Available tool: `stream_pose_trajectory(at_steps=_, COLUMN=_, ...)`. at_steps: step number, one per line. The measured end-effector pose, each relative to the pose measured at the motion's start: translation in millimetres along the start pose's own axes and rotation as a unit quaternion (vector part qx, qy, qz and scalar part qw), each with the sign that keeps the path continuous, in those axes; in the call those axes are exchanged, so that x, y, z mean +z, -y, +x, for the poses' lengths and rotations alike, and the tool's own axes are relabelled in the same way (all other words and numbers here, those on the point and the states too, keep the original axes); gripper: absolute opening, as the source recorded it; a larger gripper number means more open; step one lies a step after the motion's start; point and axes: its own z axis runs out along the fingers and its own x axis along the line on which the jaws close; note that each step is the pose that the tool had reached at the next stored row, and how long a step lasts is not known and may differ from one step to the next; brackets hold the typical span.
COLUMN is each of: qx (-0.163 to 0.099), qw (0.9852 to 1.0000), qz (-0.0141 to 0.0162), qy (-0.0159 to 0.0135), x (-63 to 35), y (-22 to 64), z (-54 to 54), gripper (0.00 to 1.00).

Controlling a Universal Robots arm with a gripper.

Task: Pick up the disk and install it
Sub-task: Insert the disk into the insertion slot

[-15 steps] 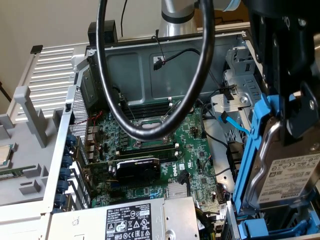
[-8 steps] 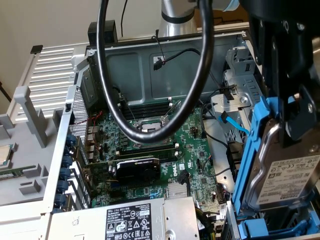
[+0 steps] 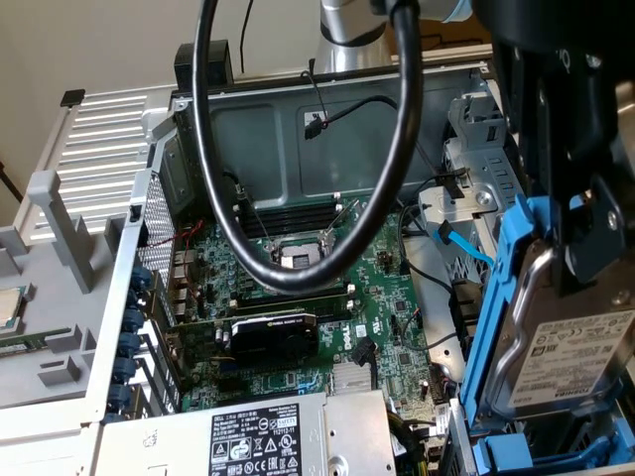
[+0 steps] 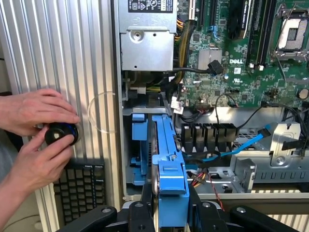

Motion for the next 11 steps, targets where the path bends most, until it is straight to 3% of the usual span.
stream_pose_trajectory(at_steps=11, qx=0.001, qw=1.0000, qz=0.0000, qy=0.0022, x=1.1, y=-0.4, z=-0.5, gripper=0.37)
